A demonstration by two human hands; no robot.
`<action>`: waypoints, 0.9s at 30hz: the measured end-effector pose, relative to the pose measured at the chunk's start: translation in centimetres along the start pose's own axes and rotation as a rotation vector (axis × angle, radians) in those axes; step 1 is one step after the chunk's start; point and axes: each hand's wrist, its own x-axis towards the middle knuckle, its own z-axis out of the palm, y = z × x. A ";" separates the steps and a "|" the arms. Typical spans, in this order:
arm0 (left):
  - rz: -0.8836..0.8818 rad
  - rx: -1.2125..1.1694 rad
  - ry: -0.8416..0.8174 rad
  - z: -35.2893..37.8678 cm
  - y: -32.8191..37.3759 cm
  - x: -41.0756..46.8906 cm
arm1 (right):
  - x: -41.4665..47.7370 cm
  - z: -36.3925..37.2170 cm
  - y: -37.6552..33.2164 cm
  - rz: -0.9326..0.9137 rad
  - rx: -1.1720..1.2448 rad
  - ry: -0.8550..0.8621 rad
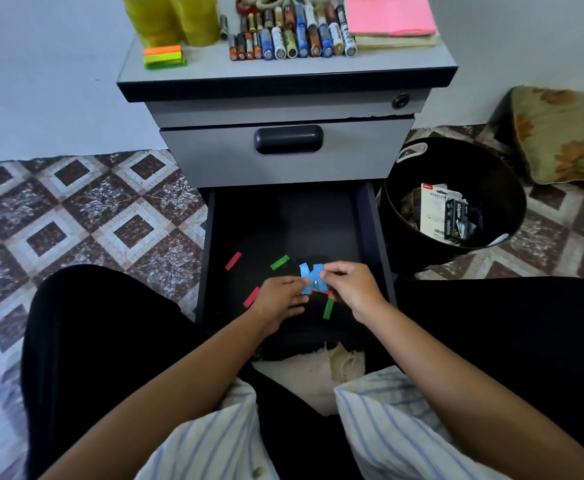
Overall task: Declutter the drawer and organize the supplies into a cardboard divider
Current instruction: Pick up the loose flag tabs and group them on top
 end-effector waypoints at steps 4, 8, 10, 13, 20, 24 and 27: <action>0.024 0.021 -0.011 0.2 0.0 0.0 | -0.2 0.4 0.2 -0.014 0.026 0.017; 0.035 0.060 -0.013 0.2 0.0 -0.2 | -0.2 0.7 0.5 -0.034 0.000 0.042; 0.000 0.012 -0.022 0.2 0.3 -0.3 | -0.3 0.7 0.4 -0.044 -0.005 0.040; -0.068 -0.102 -0.072 -0.2 0.7 -0.4 | -0.6 0.4 0.0 -0.071 0.006 0.014; -0.163 -0.267 -0.169 -1.0 1.4 -0.2 | -1.0 0.1 -0.6 -0.124 0.040 -0.052; -0.171 -0.293 -0.174 -0.9 1.3 -0.2 | -0.9 0.2 -0.5 -0.141 0.050 -0.079; -0.185 -0.305 -0.166 -0.8 1.2 -0.1 | -0.8 0.3 -0.4 -0.167 0.045 -0.077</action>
